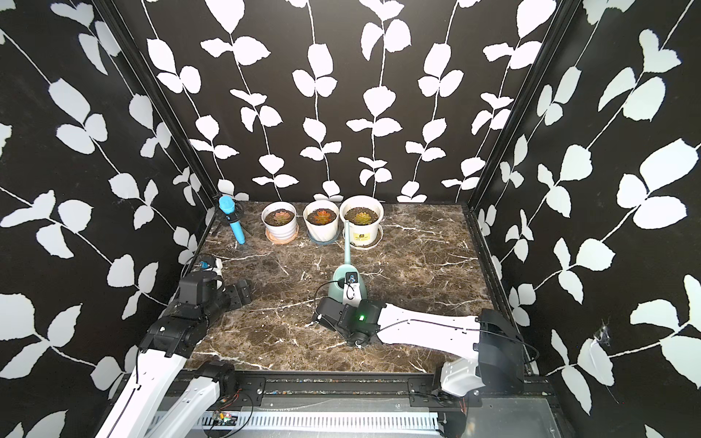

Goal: Water the succulent around the soil edge
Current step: Pick up the watering can from the center of the board.

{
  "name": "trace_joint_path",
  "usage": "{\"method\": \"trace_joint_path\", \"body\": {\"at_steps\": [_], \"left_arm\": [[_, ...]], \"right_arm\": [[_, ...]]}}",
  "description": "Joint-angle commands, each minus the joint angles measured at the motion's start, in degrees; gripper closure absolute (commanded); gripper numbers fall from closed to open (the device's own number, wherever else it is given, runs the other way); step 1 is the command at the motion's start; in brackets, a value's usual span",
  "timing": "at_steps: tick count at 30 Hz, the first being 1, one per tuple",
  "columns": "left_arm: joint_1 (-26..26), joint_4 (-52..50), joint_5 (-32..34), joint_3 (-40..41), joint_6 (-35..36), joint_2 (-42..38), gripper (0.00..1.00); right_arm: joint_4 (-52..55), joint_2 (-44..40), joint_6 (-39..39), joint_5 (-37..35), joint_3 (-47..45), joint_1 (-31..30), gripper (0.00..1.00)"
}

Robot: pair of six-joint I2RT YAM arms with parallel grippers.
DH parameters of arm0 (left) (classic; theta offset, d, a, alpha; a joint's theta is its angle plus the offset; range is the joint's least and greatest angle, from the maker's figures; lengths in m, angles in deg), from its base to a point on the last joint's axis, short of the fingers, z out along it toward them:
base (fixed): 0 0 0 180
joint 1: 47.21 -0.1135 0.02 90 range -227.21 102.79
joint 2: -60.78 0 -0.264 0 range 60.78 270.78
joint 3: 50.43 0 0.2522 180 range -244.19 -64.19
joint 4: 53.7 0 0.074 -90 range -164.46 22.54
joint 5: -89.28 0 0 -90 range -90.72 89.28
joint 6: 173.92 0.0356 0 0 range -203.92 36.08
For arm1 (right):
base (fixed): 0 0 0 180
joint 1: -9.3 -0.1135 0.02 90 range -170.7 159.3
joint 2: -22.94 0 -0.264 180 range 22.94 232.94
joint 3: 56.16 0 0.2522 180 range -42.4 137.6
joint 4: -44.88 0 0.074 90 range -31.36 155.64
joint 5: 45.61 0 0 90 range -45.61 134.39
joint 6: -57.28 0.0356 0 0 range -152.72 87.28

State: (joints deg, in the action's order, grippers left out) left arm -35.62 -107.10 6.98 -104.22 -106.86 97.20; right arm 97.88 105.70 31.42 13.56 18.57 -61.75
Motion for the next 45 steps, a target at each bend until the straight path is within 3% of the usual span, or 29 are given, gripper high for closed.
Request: {"method": "trace_joint_path", "body": {"at_steps": [1,25,40,45], "left_arm": [[0.4,1.0,-0.6,0.4,-0.2,0.4,0.07],[0.6,1.1,-1.1,0.5,-0.2,1.2,0.07],[0.8,1.1,-1.1,0.5,-0.2,1.7,0.07],[0.8,1.1,-1.2,0.5,-0.2,1.7,0.07]], "right_arm": [[-1.1,2.1,-1.7,-0.5,3.8,0.5,0.43],[1.5,1.5,-0.7,-3.2,4.8,1.6,0.57],[-0.2,3.3,-1.5,-1.4,5.4,2.1,0.59],[0.6,3.2,-1.5,-1.9,5.6,2.1,0.71]]}}
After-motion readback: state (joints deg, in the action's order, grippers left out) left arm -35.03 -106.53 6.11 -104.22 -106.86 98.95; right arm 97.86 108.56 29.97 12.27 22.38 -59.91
